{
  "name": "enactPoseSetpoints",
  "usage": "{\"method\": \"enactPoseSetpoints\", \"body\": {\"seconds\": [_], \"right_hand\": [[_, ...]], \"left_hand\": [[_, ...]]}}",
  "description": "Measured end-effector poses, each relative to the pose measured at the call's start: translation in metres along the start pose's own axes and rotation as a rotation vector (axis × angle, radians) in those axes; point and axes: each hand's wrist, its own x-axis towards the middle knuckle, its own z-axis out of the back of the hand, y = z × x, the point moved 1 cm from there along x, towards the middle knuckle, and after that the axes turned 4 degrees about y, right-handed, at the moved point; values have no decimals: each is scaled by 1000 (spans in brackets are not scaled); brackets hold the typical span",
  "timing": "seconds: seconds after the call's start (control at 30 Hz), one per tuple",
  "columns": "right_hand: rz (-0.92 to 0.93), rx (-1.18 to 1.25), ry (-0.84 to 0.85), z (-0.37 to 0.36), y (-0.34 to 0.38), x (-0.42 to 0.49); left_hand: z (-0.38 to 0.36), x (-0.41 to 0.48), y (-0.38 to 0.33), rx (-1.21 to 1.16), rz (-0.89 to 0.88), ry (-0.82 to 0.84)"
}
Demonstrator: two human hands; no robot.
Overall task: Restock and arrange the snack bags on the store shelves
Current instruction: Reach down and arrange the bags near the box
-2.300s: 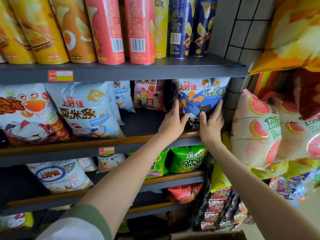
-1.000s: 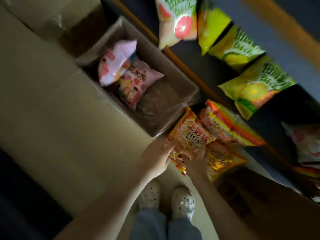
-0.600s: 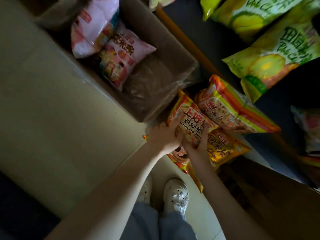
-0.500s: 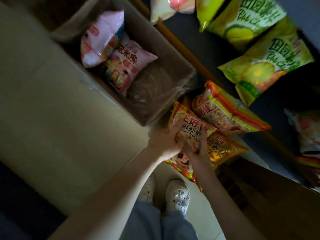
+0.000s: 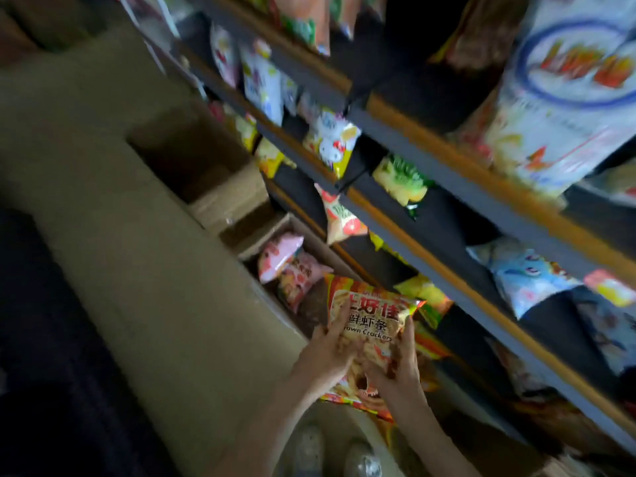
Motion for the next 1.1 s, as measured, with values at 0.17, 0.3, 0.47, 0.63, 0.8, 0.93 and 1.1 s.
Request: {"method": "enactPoseSetpoints", "body": {"seconds": [0.17, 0.3, 0.47, 0.63, 0.8, 0.93, 1.1], "right_hand": [[83, 230, 132, 32, 137, -24], [317, -121, 192, 37, 220, -36], [483, -130, 306, 34, 296, -30], [565, -168, 162, 25, 330, 11], [566, -215, -115, 10, 357, 67], [576, -219, -383, 4, 370, 131], [543, -252, -580, 19, 362, 202]], "left_hand": [[80, -68, -86, -35, -81, -199], [133, -105, -124, -62, -190, -331], [190, -125, -148, -94, -316, -432], [241, -110, -161, -92, -453, -345], [301, -38, -186, 132, -569, -253], [338, 49, -208, 349, -761, -235], [340, 143, -225, 388, -996, -236]]}}
